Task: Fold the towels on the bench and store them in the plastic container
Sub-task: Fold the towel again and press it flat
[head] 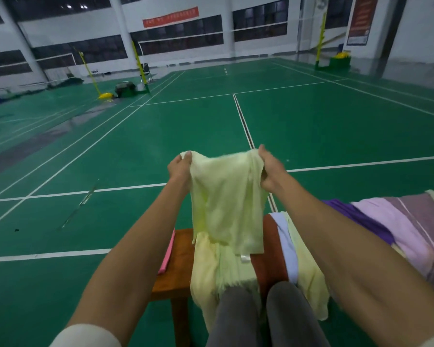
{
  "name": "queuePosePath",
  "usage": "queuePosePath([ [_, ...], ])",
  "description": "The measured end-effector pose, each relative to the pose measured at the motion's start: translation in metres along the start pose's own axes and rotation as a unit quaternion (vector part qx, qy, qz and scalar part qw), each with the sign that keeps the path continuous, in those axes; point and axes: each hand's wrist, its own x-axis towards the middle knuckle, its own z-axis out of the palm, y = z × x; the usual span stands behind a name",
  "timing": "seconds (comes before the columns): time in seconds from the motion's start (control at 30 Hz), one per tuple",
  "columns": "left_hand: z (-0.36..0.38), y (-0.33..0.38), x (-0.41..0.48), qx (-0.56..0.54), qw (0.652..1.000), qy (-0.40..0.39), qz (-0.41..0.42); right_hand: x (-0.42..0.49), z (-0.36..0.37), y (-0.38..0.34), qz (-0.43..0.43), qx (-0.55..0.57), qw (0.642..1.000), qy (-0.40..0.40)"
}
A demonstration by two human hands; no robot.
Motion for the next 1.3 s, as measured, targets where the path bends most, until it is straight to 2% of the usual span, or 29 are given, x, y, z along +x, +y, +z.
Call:
queuePosePath([
  [0.07,-0.006,0.002,0.005,0.059,0.997,0.034,0.021,0.001,-0.002,-0.011,-0.035,0.041,0.999,0.009],
  [0.13,-0.014,0.004,0.009,0.107,0.992,0.063,-0.006,0.008,-0.008,-0.014,-0.028,-0.015,0.999,0.041],
  [0.2,-0.019,0.009,0.015,0.084,0.995,0.036,-0.029,0.012,-0.013,-0.021,-0.004,-0.068,0.996,0.057],
  [0.27,-0.021,0.015,0.018,0.028,0.999,0.017,-0.034,0.011,-0.015,-0.034,-0.029,-0.021,0.997,0.073],
  [0.33,-0.024,0.018,0.024,0.028,0.998,0.044,-0.021,0.008,-0.018,-0.047,-0.057,0.018,0.992,0.108],
  [0.4,-0.03,0.018,0.028,0.061,0.995,0.07,-0.038,0.01,-0.023,-0.05,-0.032,-0.041,0.99,0.13],
  [0.47,-0.034,0.021,0.028,0.033,0.997,0.034,-0.056,0.01,-0.026,-0.054,-0.016,-0.081,0.989,0.121],
  [0.6,-0.037,0.035,0.028,-0.016,0.998,-0.046,0.031,0.011,-0.022,-0.074,-0.089,-0.024,0.991,0.099],
  [0.73,-0.035,0.037,0.031,0.075,0.997,-0.021,0.023,0.002,-0.017,-0.071,-0.009,-0.094,0.992,0.078],
  [0.8,-0.035,0.036,0.035,0.134,0.991,0.007,0.007,0.003,-0.015,-0.072,-0.022,-0.086,0.995,0.038],
  [0.83,-0.035,0.037,0.038,0.149,0.988,0.023,0.006,0.006,-0.014,-0.075,-0.051,-0.043,0.997,0.031],
  [0.9,-0.035,0.041,0.04,0.15,0.987,0.049,0.011,0.009,-0.012,-0.08,-0.111,0.024,0.991,0.077],
  [0.97,-0.037,0.045,0.041,0.102,0.993,0.054,-0.005,0.018,-0.016,-0.078,-0.114,-0.018,0.984,0.137],
  [1.03,-0.039,0.049,0.038,0.029,0.999,0.024,-0.027,0.02,-0.021,-0.073,-0.061,-0.082,0.985,0.14],
  [1.13,-0.042,0.056,0.035,-0.008,0.997,-0.067,-0.037,0.022,-0.028,-0.077,-0.02,-0.087,0.987,0.132],
  [1.23,-0.047,0.063,0.032,0.082,0.984,-0.155,-0.041,0.021,-0.029,-0.088,-0.053,-0.05,0.99,0.123],
  [1.3,-0.05,0.066,0.032,0.21,0.96,-0.181,-0.04,0.015,-0.028,-0.091,-0.074,-0.118,0.983,0.122],
])
